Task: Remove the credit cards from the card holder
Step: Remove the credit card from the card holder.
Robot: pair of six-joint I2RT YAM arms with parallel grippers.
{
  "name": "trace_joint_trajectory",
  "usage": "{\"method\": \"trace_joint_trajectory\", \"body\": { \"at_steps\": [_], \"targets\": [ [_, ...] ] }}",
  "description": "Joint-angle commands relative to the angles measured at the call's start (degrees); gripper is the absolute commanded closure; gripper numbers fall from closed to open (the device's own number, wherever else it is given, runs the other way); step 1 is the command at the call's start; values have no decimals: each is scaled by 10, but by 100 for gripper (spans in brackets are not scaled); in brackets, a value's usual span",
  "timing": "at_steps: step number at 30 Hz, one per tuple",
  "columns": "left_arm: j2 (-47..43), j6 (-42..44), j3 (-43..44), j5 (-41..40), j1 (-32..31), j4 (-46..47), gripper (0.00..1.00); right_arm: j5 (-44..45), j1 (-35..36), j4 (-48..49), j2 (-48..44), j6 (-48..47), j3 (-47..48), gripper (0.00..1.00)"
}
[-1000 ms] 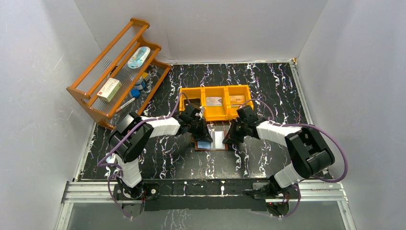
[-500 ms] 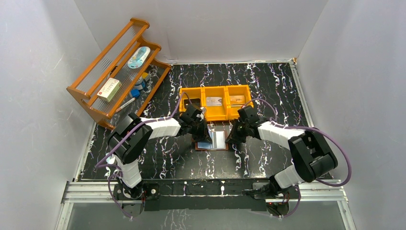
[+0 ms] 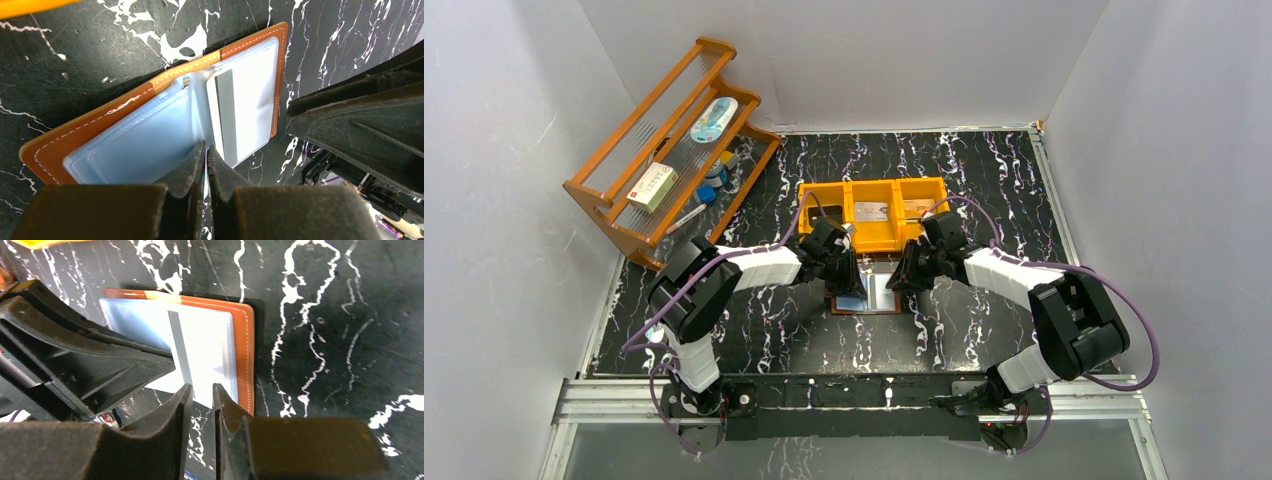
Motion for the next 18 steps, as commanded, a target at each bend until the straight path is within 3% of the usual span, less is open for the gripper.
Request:
{"method": "trace_joint_trajectory", "body": {
  "at_steps": [1, 7, 14, 18],
  "targets": [
    [-25, 11, 0, -4, -2, -20, 94, -49, -2, 47, 16, 9, 20, 70],
    [-23, 10, 2, 0, -2, -20, 90, -15, -1, 19, 48, 9, 25, 68],
    [-19, 6, 3, 8, -2, -6, 74, -33, -1, 29, 76, 7, 9, 68],
    [-7, -3, 5, 16, -1, 6, 72, -52, -1, 56, 75, 18, -2, 72]
  ]
}}
